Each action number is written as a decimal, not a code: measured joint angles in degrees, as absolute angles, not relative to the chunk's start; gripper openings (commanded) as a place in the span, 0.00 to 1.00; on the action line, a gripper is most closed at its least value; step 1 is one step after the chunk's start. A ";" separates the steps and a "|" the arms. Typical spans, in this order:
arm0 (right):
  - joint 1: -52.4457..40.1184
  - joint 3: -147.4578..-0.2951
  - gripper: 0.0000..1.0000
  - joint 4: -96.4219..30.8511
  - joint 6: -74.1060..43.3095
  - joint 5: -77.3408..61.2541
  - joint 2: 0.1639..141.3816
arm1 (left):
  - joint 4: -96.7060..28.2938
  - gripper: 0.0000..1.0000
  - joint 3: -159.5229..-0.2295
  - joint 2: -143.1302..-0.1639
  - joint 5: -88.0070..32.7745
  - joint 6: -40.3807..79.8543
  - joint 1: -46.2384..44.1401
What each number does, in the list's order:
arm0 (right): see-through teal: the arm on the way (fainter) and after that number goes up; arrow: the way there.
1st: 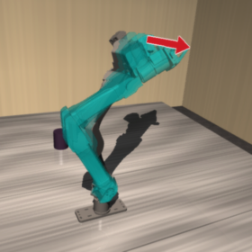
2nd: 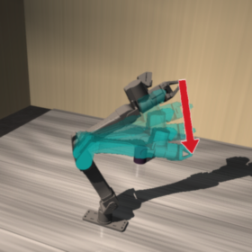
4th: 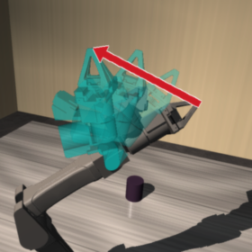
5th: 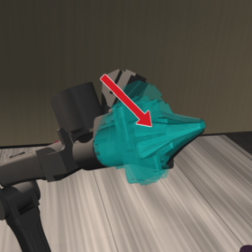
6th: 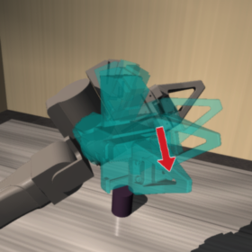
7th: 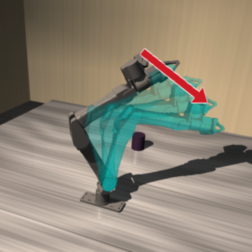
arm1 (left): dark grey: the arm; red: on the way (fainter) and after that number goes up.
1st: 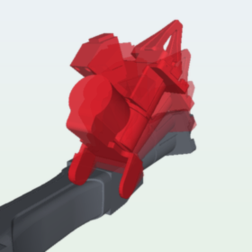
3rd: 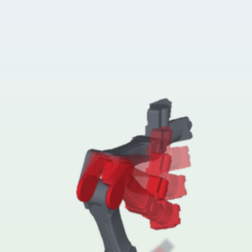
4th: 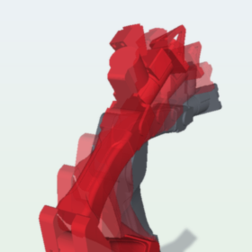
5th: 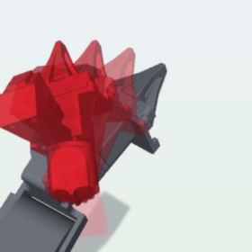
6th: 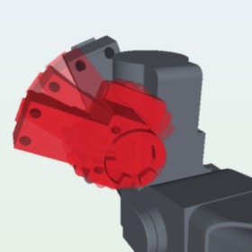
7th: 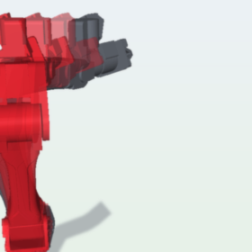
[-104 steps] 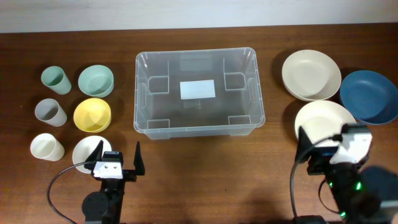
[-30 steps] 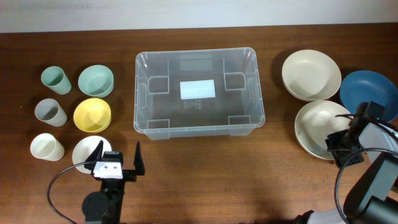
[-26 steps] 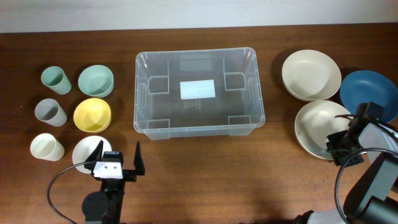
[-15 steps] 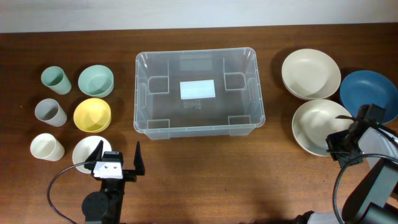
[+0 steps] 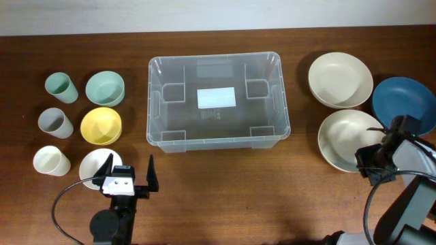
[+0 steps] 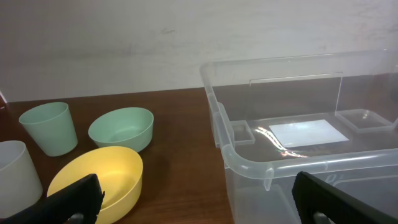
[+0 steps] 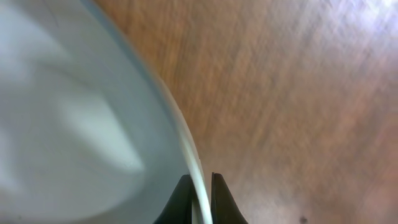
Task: Pack container
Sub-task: 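Grasp the cream bowl rim with the right gripper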
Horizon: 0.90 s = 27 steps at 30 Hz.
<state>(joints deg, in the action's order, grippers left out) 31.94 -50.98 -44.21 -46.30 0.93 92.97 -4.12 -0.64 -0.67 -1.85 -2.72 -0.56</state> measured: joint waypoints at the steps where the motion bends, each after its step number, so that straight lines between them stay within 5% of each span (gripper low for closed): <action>1: 31.94 -50.85 0.04 -45.21 -46.30 0.91 92.53 | -4.12 0.99 -0.62 -0.67 -1.85 -2.72 -0.56; 21: 31.94 -59.72 0.04 -63.90 -41.50 2.44 62.00 | -4.12 0.99 -0.64 -0.67 -1.87 -2.72 -0.56; 22: 31.94 -60.86 0.09 -63.90 -40.84 2.44 60.18 | -4.12 0.99 -0.64 -0.67 -1.85 -2.72 -0.56; 25: 31.94 -62.33 0.62 -64.18 -39.62 2.55 55.44 | -4.12 0.99 -0.62 -0.67 -1.85 -2.72 -0.56; 27: 31.94 -62.24 0.79 -65.21 -38.92 2.74 53.98 | -4.12 0.99 -0.64 -0.67 -1.85 -2.72 -0.56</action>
<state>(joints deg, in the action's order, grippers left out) 31.94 -62.24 -65.21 -38.92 2.74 53.98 -4.12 -0.64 -0.67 -1.85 -2.72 -0.56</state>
